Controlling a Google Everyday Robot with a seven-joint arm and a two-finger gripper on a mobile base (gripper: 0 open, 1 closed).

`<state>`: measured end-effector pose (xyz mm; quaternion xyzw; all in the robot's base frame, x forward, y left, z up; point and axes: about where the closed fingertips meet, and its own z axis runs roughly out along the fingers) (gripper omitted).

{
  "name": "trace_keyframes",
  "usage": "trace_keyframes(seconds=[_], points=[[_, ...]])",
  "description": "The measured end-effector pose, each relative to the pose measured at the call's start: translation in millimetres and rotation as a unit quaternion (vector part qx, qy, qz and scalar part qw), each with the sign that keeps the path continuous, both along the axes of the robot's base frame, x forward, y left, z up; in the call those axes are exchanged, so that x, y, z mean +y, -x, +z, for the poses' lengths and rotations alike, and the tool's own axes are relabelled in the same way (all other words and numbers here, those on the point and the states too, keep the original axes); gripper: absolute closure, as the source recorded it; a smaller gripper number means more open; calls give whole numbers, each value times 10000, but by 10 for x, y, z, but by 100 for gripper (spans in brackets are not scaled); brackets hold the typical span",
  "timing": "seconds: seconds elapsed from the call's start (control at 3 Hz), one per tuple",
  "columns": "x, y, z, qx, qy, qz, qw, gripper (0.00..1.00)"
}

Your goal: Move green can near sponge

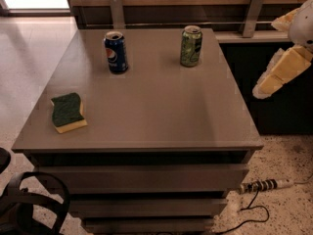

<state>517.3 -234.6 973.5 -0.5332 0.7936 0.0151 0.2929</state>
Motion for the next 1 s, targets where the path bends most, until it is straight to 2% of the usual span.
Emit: trace_keyframes(seconds=[0.33, 0.67, 1.0], points=[[-41, -447, -82, -484, -977, -233, 9938, 0], [-77, -933, -96, -1092, -1889, -386, 9751, 0], [-52, -1312, -106, -1425, -2421, -405, 9589, 0]])
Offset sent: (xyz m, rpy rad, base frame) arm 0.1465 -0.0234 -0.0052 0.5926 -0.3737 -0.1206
